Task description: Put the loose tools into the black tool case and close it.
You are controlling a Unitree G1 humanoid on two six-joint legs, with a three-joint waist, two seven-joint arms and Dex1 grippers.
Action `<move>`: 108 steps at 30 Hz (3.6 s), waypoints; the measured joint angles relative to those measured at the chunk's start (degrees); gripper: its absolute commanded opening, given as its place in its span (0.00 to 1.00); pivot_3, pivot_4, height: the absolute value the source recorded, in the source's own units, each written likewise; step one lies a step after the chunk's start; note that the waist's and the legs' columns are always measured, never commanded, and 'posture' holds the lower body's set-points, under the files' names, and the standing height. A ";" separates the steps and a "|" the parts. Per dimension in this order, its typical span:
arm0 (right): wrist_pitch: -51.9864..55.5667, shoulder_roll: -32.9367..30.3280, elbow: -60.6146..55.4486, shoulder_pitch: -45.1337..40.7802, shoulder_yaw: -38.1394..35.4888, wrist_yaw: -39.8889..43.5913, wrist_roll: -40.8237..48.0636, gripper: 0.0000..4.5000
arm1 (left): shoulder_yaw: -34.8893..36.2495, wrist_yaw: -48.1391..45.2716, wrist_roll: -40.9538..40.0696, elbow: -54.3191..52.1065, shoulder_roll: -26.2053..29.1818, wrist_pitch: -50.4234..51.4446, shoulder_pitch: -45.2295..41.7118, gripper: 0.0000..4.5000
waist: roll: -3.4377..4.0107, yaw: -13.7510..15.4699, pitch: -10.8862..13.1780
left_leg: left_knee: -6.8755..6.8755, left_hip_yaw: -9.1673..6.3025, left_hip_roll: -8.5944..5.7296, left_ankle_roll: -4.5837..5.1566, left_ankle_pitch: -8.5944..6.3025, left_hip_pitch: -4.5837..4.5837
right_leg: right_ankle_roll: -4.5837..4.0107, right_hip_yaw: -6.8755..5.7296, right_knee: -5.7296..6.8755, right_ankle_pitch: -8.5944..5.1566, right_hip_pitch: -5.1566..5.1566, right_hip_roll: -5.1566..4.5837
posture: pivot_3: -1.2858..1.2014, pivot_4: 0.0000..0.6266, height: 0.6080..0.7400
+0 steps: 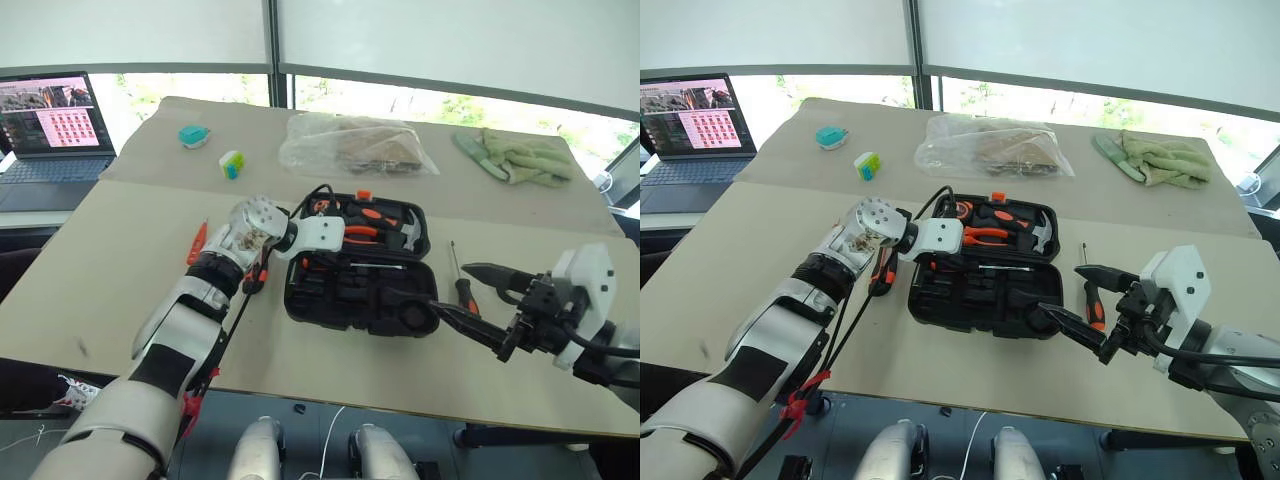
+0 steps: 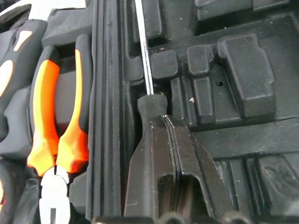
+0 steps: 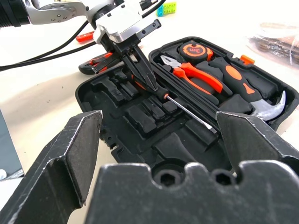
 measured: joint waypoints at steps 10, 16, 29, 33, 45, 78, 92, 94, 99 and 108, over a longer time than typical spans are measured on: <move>0.00 1.02 -0.81 2.26 -0.07 -1.38 -0.02 1.00 | -0.28 3.25 1.78 4.42 -1.20 -3.16 -1.14 0.01 | 0.03 -0.01 -0.03 | 0.32 -0.06 0.00 0.18 0.09 0.00 | 0.12 0.00 0.02 0.12 0.17 -0.01 | 0.52 0.24 1.00; -0.06 2.77 -1.24 10.70 -7.25 -1.42 -2.53 1.00 | 9.18 -9.92 -12.18 -4.06 0.84 11.46 -0.57 0.23 | 0.07 -0.26 -0.01 | 0.37 -0.23 0.05 0.22 0.06 -0.35 | 0.12 -0.03 0.10 0.12 -0.13 0.02 | 0.52 0.24 1.00; -2.49 14.40 3.37 33.84 -26.31 3.13 -7.77 1.00 | 17.38 -23.32 -37.94 -44.15 19.64 49.88 11.36 0.99 | 0.54 -0.88 -0.22 | 0.44 -0.28 0.19 0.24 0.06 0.15 | -0.04 -0.03 0.06 -0.27 0.32 0.02 | 0.52 0.24 1.00; -2.48 13.45 5.14 25.75 -17.25 -1.02 -11.22 1.00 | 16.66 -23.08 -38.65 -47.41 20.76 50.99 12.71 0.99 | 0.56 -1.67 -0.23 | 0.44 -0.28 0.18 0.25 0.06 0.23 | -0.25 0.09 0.05 -0.11 0.35 0.03 | 0.52 0.24 1.00; -2.32 14.93 22.83 -3.35 12.55 -14.06 -27.16 1.00 | 15.85 -19.14 -38.75 -52.35 20.89 50.72 15.40 0.99 | 0.80 -1.01 -0.18 | 0.41 -0.01 0.06 0.26 0.07 -0.08 | 0.07 0.10 0.14 0.00 -0.02 0.07 | 0.52 0.24 1.00; -18.20 3.16 37.60 -35.36 35.23 24.46 -31.16 0.23 | 14.79 -19.05 -38.64 -52.39 26.11 48.68 18.73 1.00 | 0.93 -1.43 0.03 | 0.49 0.19 0.16 0.26 0.07 -0.10 | -0.02 0.13 0.46 -0.09 -0.20 0.15 | 0.52 0.24 1.00; -44.11 5.13 63.44 -44.61 42.66 34.80 -45.61 0.23 | 14.55 -17.68 -38.60 -53.34 25.97 48.20 19.06 1.00 | 0.91 -1.57 0.06 | 0.49 0.22 0.18 0.25 0.07 -0.10 | 0.00 0.13 0.55 -0.09 -0.24 0.15 | 0.52 0.24 1.00; -45.08 5.67 64.83 -45.07 42.66 34.89 -46.31 0.23 | 14.55 -17.54 -38.59 -53.32 25.98 48.09 19.05 1.00 | 0.91 -1.57 0.06 | 0.49 0.22 0.17 0.25 0.07 -0.10 | -0.01 0.13 0.55 -0.09 -0.24 0.14 | 0.52 0.24 1.00; -44.95 6.72 66.32 -45.44 42.42 34.85 -47.23 0.57 | 14.55 -17.23 -38.59 -53.35 26.01 48.05 19.06 1.00 | 0.91 -1.56 0.06 | 0.49 0.22 0.17 0.25 0.07 -0.10 | -0.01 0.13 0.56 -0.09 -0.24 0.13 | 0.52 0.24 1.00; -31.76 10.53 58.74 -45.36 38.59 31.95 -41.43 0.91 | 14.55 -16.83 -38.57 -53.40 26.14 47.26 19.06 1.00 | 0.92 -1.55 0.06 | 0.49 0.22 0.19 0.24 0.07 -0.09 | -0.01 0.13 0.61 -0.09 -0.26 0.14 | 0.52 0.24 1.00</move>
